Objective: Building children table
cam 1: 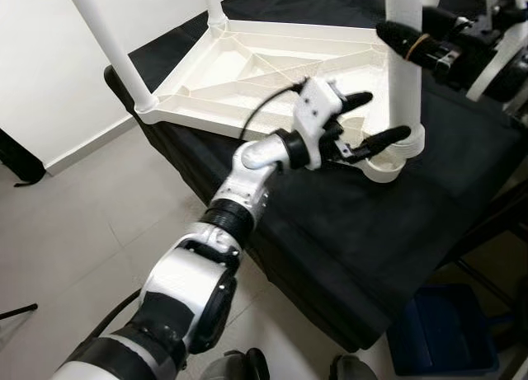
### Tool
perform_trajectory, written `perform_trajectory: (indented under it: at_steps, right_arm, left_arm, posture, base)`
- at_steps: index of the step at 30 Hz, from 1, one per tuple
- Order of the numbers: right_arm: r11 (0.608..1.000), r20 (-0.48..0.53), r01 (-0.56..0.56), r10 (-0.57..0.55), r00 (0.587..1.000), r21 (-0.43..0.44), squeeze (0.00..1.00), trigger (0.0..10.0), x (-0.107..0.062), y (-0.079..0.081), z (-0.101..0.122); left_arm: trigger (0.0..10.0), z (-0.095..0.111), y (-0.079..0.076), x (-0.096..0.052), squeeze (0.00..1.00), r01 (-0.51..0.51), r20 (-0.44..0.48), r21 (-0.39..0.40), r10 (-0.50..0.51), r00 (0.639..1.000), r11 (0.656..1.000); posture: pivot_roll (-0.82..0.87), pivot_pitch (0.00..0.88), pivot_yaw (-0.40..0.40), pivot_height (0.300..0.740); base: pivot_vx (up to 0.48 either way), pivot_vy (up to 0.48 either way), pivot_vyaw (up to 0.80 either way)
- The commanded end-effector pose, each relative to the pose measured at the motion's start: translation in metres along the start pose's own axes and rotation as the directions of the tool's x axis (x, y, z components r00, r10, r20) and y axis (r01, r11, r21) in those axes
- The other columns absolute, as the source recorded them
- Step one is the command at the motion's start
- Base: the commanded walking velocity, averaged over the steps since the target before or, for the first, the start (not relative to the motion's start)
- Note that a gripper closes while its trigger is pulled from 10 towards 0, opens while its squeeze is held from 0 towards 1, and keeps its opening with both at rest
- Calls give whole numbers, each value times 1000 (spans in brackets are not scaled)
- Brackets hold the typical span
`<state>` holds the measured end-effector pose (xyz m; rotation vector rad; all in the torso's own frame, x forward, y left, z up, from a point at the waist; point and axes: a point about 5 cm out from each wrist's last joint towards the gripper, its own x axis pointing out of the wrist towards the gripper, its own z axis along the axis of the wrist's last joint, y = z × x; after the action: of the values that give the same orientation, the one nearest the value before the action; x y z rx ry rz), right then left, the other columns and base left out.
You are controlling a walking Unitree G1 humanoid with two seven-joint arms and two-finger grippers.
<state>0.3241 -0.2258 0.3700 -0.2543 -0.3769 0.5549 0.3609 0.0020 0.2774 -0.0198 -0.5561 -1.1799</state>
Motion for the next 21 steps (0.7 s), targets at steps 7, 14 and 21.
perform_trajectory:
  at_steps: [7, 14, 21]
  right_arm:
    - [962, 42, 221, -231, 972, 162, 0, 0, -8, -12, -16]
    - [860, 188, 295, -399, 898, 417, 0, 0, -18, -24, -5]
    - [877, 280, 223, -362, 889, 425, 0, 0, -17, -12, 12]
  left_arm:
    - [10000, 20, 26, -70, 1000, -81, -30, 85, 84, 996, 993]
    - [10000, 2, 35, -114, 1000, -360, -137, 216, 393, 909, 908]
    - [10000, -28, 13, -130, 0, -472, -235, 193, 508, 829, 860]
  posture:
    - [-111, 176, 88, 740]
    - [-105, 156, 77, 740]
    - [-116, 141, 72, 740]
  base:
    - [0, 0, 0]
    - [0, 0, 0]
    - [0, 0, 0]
